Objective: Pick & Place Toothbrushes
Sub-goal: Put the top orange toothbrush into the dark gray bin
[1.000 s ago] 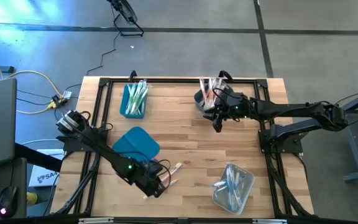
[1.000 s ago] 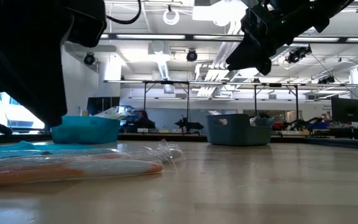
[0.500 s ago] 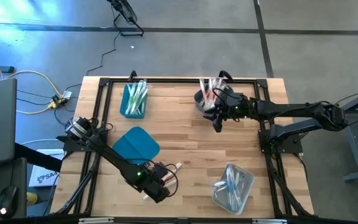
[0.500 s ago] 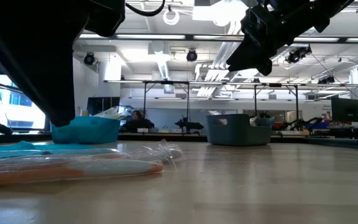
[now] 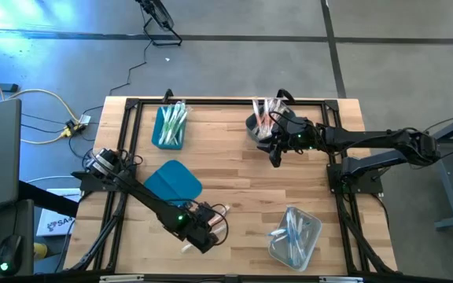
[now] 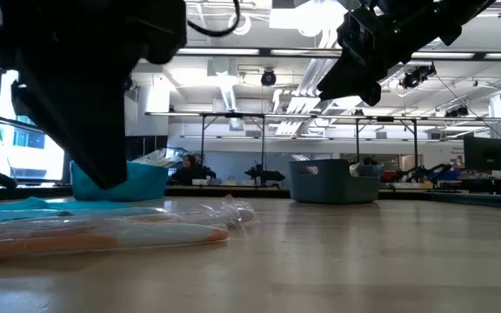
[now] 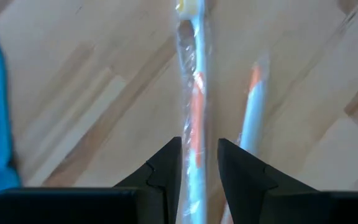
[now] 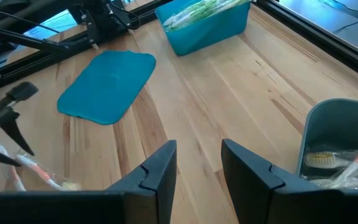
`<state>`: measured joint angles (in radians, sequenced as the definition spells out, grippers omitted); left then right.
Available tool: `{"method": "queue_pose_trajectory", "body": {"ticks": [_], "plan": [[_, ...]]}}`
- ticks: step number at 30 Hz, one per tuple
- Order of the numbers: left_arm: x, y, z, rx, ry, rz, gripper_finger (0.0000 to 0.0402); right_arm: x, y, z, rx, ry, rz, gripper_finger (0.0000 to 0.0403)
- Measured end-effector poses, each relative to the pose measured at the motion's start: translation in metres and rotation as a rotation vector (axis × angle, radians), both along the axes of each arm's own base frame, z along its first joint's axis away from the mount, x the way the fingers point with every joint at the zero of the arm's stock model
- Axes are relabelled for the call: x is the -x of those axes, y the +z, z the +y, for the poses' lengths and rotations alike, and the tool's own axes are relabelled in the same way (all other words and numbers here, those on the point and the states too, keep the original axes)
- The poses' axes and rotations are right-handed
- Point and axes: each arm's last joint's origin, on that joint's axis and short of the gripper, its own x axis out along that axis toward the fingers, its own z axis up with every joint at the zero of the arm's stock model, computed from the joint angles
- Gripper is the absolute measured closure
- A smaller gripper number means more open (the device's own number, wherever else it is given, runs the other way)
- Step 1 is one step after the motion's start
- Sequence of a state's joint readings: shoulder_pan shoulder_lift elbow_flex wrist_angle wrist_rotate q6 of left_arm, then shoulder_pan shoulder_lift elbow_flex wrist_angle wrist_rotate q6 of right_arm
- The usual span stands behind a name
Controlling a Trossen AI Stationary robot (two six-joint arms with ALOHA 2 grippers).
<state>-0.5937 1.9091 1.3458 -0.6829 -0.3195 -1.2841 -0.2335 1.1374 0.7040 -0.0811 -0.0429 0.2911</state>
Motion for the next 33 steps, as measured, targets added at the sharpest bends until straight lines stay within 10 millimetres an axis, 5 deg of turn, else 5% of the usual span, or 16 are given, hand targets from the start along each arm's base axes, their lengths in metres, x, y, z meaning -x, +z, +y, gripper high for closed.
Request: {"method": "queue_pose_trajectory", "body": {"ticks": [10,19,28,33], "plan": [[-0.012,-0.023,-0.001,0.082,-0.013,0.058,0.0302,0.001,-0.002,0.000,-0.004,-0.003,0.024,0.0283],[-0.012,-0.024,-0.001,0.079,-0.025,0.067,0.0304,0.002,-0.004,0.000,0.003,-0.014,0.047,0.0283],[-0.012,-0.025,0.002,0.063,-0.048,0.080,0.0381,0.002,-0.004,0.000,0.005,-0.012,0.047,0.0283],[-0.014,-0.024,0.005,0.058,-0.060,0.079,0.0387,0.004,-0.006,0.001,-0.005,-0.005,0.071,0.0283]]}}
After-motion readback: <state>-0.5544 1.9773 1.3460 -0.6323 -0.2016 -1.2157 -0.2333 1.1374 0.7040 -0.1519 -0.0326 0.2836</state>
